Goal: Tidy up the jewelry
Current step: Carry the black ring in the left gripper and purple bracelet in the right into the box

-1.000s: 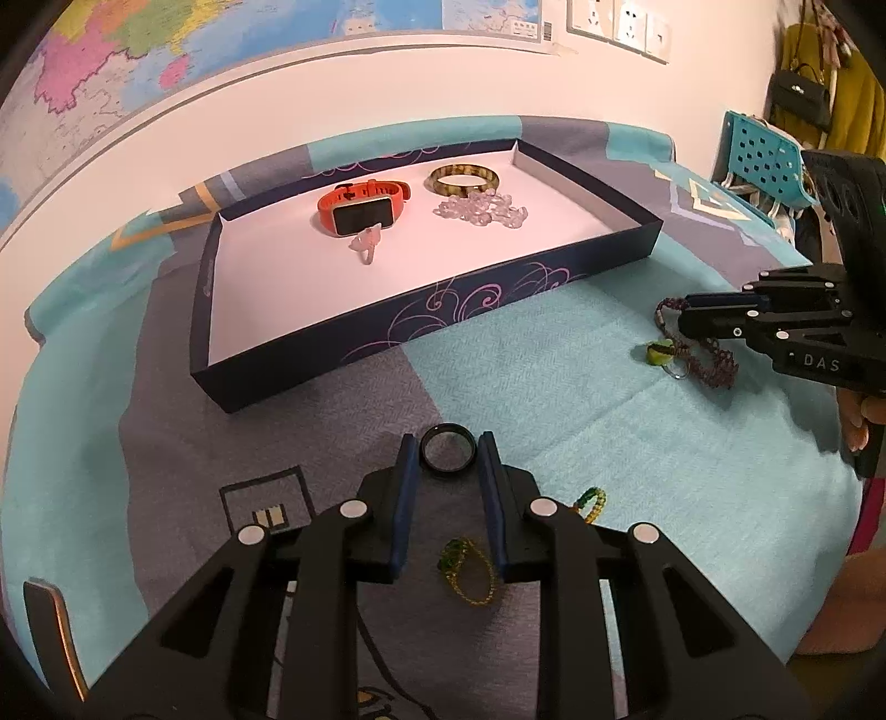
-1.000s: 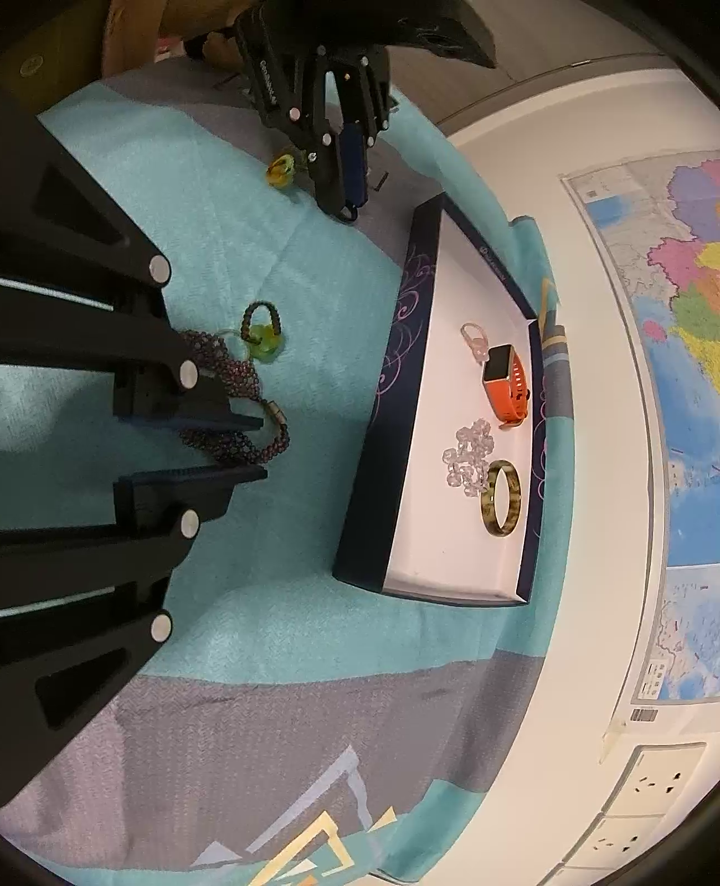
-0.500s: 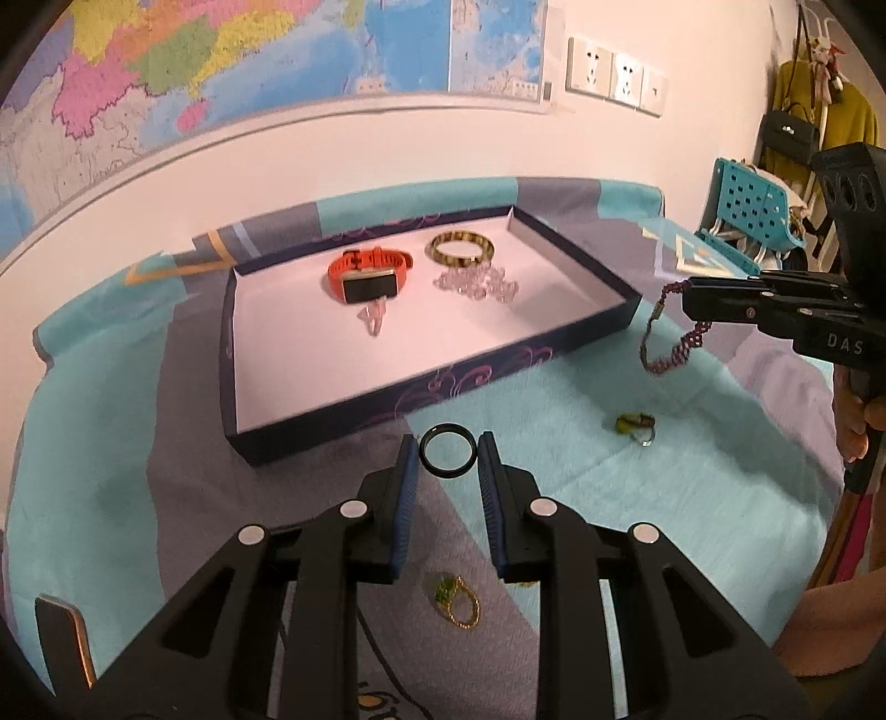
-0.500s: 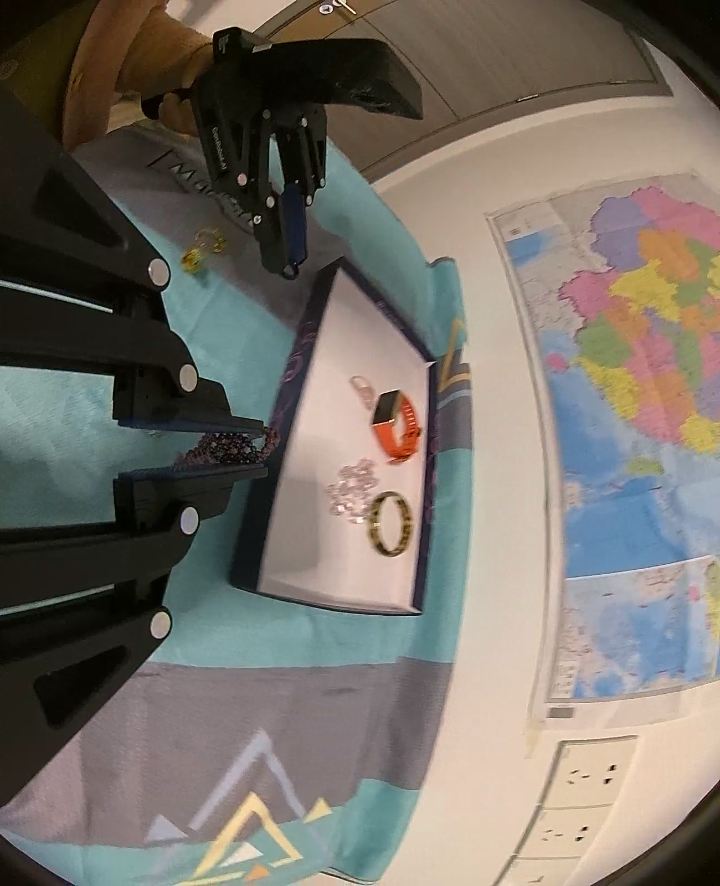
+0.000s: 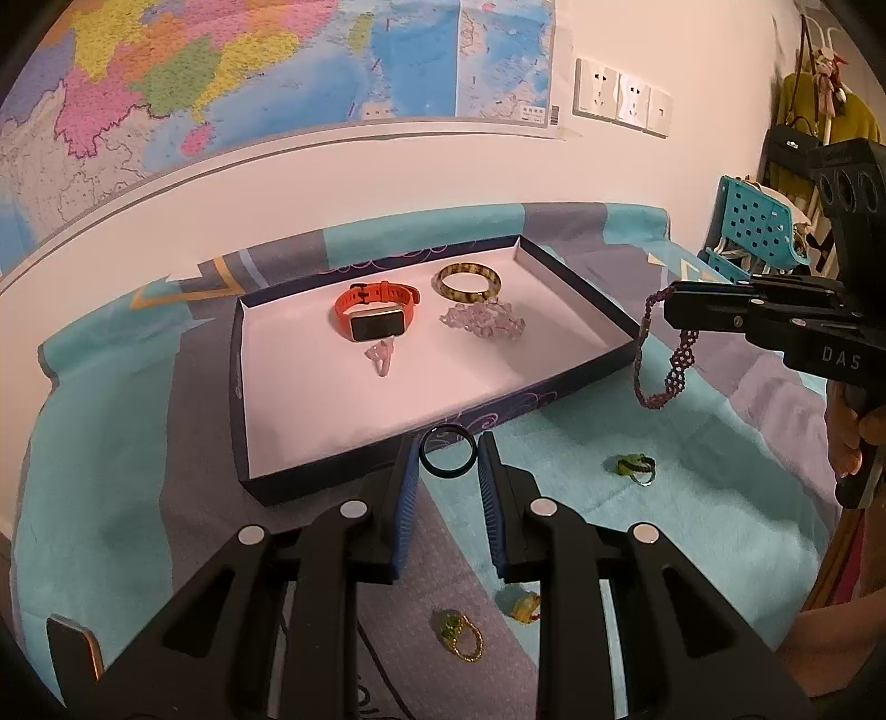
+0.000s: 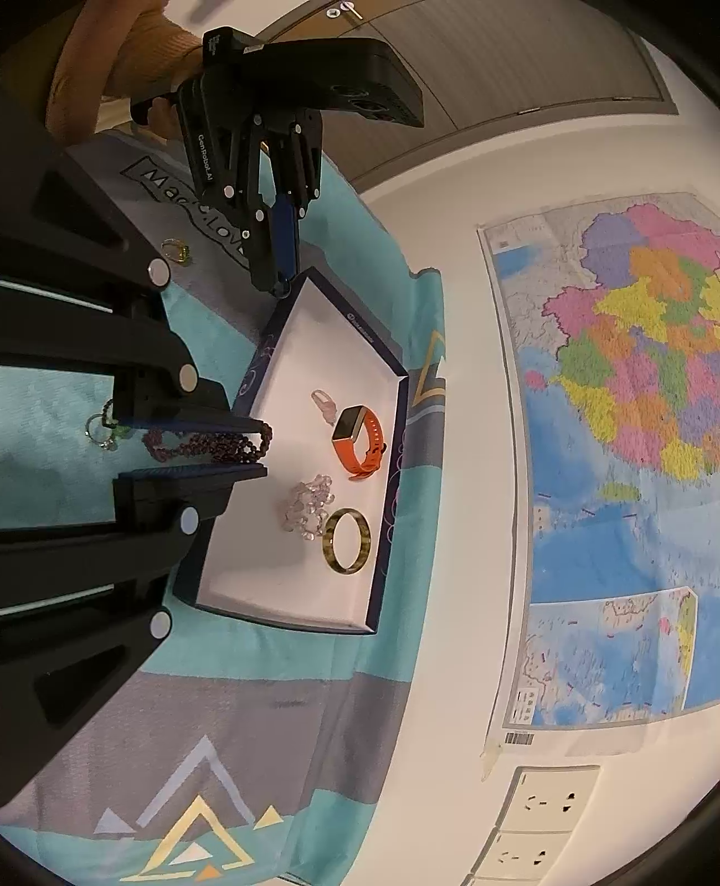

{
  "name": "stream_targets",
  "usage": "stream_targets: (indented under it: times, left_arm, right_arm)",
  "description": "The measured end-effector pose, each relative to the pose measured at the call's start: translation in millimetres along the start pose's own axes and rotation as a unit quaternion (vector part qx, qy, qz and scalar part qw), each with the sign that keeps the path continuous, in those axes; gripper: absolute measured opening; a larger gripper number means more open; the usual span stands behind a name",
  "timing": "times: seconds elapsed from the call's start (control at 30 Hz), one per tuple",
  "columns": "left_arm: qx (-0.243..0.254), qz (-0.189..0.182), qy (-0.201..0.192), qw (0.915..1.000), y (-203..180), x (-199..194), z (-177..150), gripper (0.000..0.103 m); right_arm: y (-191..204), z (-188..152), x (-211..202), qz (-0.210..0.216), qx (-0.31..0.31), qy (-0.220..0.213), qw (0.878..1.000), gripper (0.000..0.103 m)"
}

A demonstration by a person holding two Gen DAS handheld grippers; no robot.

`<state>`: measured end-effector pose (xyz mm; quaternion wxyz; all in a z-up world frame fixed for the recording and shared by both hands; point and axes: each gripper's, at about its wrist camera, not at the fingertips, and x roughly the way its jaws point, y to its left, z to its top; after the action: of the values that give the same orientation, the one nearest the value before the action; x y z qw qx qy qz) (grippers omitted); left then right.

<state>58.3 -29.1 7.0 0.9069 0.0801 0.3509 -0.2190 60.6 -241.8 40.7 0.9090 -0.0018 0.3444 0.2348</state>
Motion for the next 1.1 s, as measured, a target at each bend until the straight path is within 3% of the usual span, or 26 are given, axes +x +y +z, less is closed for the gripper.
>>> stream_targets:
  times: [0.5,1.1]
  left_arm:
    - [-0.012,0.0,-0.008,0.9999,9.7,6.9,16.6,0.022]
    - [-0.024,0.012,0.011,0.9996,24.9,45.6,36.1,0.022]
  right_arm:
    - [-3.6,18.8,13.2,0.004,-0.006,-0.005,1.0,0.009]
    - [-23.6,42.9,58.3,0.006,0.011,0.01,1.0,0.009]
